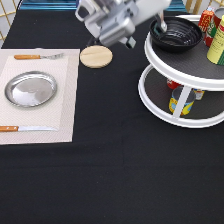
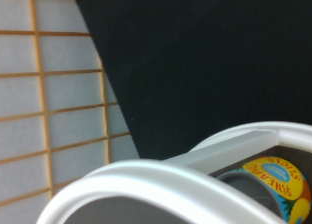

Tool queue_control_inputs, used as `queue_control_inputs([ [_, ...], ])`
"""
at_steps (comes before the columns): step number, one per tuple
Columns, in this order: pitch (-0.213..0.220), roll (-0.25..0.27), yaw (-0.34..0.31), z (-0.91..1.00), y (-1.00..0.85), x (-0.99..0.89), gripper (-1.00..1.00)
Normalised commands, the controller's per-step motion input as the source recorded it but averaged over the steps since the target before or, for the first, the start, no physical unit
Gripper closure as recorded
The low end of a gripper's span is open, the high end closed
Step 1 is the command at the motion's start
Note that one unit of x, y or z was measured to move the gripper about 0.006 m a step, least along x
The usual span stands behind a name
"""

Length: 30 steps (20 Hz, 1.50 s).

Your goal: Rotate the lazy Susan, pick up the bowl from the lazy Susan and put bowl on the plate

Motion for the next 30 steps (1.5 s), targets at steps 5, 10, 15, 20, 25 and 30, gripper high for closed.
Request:
queue_control_inputs([
  [5,-0.085,-0.193,0.05,-0.01,0.41,-0.88,-1.0],
  [10,-0.009,-0.23,0.07,-0.17,0.47,-0.8,-1.0],
  [15,-0.078,-0.29,0.083,-0.31,0.37,-0.65,-1.0],
  [20,-0.05,-0.233,0.117,-0.34,0.38,-0.18,-1.0],
  [25,0.0,-0.146,0.062,-0.39,0.3,-0.26,-1.0],
  [30,-0.005,-0.123,0.01,-0.08,0.07,-0.29,1.0],
])
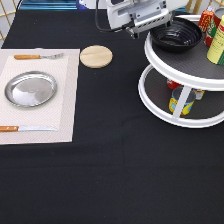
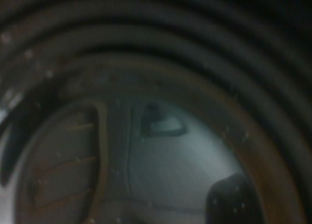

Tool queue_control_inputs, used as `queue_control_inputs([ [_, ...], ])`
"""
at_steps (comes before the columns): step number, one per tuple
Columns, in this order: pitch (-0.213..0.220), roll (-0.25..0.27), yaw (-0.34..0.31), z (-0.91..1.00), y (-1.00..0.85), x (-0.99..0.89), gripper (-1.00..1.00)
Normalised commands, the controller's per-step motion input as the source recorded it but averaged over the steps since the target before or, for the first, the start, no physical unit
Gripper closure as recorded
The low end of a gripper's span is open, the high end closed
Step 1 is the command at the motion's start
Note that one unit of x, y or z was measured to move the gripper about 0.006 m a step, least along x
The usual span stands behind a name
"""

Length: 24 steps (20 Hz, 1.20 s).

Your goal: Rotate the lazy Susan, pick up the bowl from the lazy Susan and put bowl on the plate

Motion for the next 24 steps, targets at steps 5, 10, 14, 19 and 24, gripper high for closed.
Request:
queue_control_inputs([
  [5,-0.004,-0.15,0.0,0.23,0.12,-0.01,1.0],
  [10,-0.028,-0.161,0.0,0.12,0.24,0.0,1.0],
  [14,-0.037,-0.134,0.0,0.04,0.27,0.0,1.0],
  [19,-0.016,-0.038,0.0,0.38,0.08,0.0,1.0],
  [24,0.007,0.015,-0.011,0.83,-0.09,0.02,1.0],
])
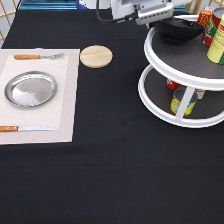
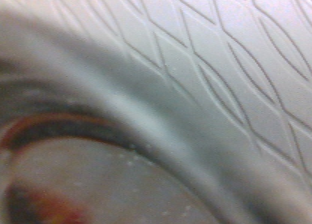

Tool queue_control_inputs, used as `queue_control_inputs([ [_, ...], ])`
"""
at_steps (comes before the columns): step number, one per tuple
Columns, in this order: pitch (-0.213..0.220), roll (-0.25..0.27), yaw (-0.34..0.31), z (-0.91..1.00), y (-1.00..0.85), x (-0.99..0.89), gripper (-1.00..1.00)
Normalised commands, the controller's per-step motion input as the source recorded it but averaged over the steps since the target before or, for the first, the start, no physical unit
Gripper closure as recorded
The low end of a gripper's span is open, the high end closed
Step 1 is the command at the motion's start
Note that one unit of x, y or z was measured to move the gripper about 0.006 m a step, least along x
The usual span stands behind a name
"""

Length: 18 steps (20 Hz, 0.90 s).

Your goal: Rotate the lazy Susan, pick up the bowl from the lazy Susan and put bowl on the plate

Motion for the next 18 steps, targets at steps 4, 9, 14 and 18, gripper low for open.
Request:
queue_control_inputs([
  [4,0.036,0.081,-0.058,0.86,-0.55,0.02,1.0],
  [9,0.035,0.004,-0.066,0.23,-0.85,0.1,1.0],
  [14,0.0,-0.001,-0.015,-0.21,-0.99,0.16,1.0],
  [18,-0.005,-0.006,-0.002,-0.38,-1.0,0.13,1.0],
])
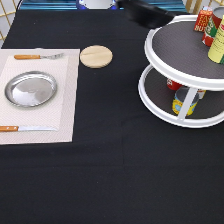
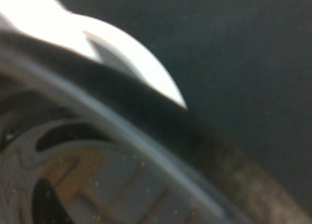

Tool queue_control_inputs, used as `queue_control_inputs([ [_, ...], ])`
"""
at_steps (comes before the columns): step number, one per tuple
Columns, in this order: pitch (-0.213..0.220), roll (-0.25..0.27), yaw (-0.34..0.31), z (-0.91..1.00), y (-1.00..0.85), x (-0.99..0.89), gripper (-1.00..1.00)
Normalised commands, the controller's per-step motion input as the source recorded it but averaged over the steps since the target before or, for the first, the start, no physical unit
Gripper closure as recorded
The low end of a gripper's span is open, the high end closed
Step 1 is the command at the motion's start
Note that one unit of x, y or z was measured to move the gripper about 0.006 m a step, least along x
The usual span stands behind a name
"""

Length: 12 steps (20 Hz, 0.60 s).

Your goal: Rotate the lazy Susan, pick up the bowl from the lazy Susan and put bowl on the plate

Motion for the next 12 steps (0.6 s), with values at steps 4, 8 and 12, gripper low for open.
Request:
queue_control_inputs([
  [4,-0.008,0.0,-0.001,-0.42,-1.0,0.05,1.0],
  [8,-0.03,-0.004,-0.015,-0.49,-0.99,0.0,1.0],
  [12,-0.052,-0.004,-0.06,-0.44,-0.9,-0.07,1.0],
])
